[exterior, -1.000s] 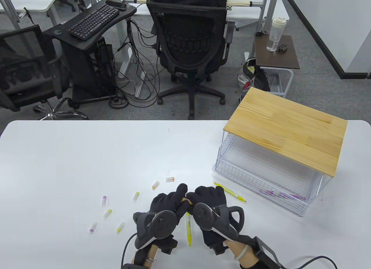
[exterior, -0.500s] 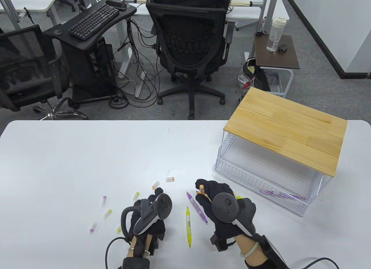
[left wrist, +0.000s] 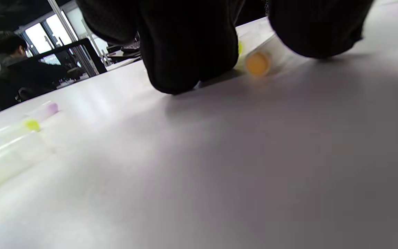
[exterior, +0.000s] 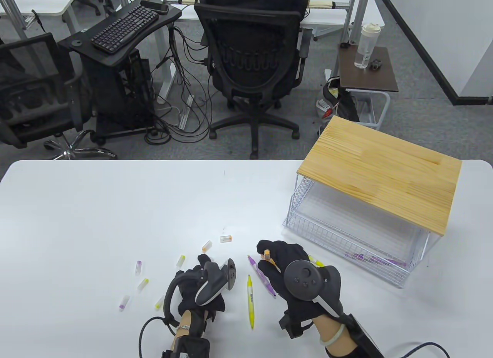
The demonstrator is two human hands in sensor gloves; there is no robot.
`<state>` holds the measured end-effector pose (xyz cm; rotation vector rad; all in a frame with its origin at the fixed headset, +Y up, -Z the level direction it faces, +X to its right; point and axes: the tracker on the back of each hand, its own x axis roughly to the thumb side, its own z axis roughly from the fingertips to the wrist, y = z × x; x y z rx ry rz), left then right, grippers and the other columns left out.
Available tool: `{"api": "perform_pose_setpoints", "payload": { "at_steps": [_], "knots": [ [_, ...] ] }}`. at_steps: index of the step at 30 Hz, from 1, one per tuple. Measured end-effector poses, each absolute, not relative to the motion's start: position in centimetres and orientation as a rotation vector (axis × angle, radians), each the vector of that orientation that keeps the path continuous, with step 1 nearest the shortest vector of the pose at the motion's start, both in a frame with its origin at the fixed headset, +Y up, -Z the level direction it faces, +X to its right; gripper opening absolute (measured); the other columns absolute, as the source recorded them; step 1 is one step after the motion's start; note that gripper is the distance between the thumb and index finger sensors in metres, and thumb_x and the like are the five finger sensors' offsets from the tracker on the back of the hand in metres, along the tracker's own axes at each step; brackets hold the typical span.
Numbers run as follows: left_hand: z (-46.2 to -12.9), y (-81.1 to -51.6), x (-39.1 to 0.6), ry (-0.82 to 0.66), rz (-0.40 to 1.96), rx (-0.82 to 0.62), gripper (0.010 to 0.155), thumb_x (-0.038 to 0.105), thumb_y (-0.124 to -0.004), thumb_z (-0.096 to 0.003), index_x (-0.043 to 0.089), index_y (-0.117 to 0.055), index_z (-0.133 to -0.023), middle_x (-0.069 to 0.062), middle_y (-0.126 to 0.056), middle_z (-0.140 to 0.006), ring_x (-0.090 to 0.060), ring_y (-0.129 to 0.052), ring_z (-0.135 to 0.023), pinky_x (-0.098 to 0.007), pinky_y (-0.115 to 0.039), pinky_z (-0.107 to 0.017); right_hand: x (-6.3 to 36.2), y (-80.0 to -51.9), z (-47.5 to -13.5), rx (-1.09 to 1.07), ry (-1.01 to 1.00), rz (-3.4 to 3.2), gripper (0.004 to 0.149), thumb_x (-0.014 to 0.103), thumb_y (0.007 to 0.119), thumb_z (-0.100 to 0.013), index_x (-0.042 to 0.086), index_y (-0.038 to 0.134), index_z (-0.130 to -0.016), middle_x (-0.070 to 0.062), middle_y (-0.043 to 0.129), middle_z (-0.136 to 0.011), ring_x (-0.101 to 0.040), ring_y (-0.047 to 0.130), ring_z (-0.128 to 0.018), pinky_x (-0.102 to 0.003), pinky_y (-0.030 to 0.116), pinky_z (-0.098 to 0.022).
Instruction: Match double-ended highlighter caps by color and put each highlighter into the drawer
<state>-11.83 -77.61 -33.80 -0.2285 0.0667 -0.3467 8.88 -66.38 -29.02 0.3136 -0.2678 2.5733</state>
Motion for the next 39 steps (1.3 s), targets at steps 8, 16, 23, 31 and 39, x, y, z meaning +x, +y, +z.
{"api": "perform_pose_setpoints", "payload": {
  "at_steps": [8, 16, 23, 31, 39],
  "knots": [
    [-33.4, -78.0, -10.8, 0.053, -0.423, -0.121, 0.071, 0.043, -0.077, -0.0426, 0.011, -0.064, -0.105, 0.005, -0.096, -0.075, -0.013, -0.102, -0.061, -0.047, -0.074, -0.066, 8.9, -66.6, -29.2, 0.301, -0.258, 2.575, 0.050, 0.046, 0.069, -0.058, 0.039, 0.052, -0.104, 0.012, 0.072, -0.102, -0.021, 0.080, -0.094, -0.055, 0.055, -0.083],
    [-33.2, -77.1, -11.9, 0.058, -0.302, -0.169, 0.068, 0.032, -0.067, -0.0533, 0.002, -0.046, -0.111, -0.005, -0.091, -0.085, -0.020, -0.099, -0.067, -0.054, -0.069, -0.067, 9.4, -67.6, -30.3, 0.249, -0.212, 2.596, 0.077, 0.047, 0.068, -0.059, 0.041, 0.014, -0.113, 0.015, 0.073, -0.098, -0.018, 0.082, -0.091, -0.053, 0.056, -0.083],
    [-32.4, -74.0, -14.3, 0.101, 0.074, 0.068, 0.062, 0.023, -0.057, -0.0573, -0.001, -0.039, -0.112, -0.015, -0.082, -0.090, -0.016, -0.102, -0.061, -0.050, -0.078, -0.060, 9.8, -68.4, -31.1, 0.211, -0.187, 2.593, 0.067, 0.051, 0.061, -0.060, 0.052, 0.015, -0.110, 0.015, 0.074, -0.096, -0.016, 0.084, -0.087, -0.050, 0.059, -0.083],
    [-31.9, -73.3, -17.8, 0.107, 0.411, 0.189, 0.059, 0.024, -0.058, -0.0561, 0.004, -0.045, -0.110, -0.013, -0.078, -0.094, -0.007, -0.102, -0.061, -0.043, -0.080, -0.063, 10.8, -68.9, -32.1, 0.220, -0.054, 2.458, 0.055, 0.051, 0.058, -0.063, 0.045, 0.025, -0.106, 0.015, 0.070, -0.103, -0.011, 0.088, -0.084, -0.039, 0.065, -0.083],
    [-32.1, -73.6, -17.8, -0.027, 0.611, 0.097, 0.051, 0.026, -0.069, -0.0527, 0.019, -0.064, -0.103, -0.009, -0.075, -0.099, -0.015, -0.097, -0.075, -0.050, -0.073, -0.068, 11.3, -69.3, -33.0, 0.442, 0.262, 2.149, 0.039, 0.040, 0.063, -0.066, 0.047, 0.041, -0.097, 0.012, 0.053, -0.119, -0.004, 0.079, -0.101, -0.033, 0.056, -0.091]
  ]
}}
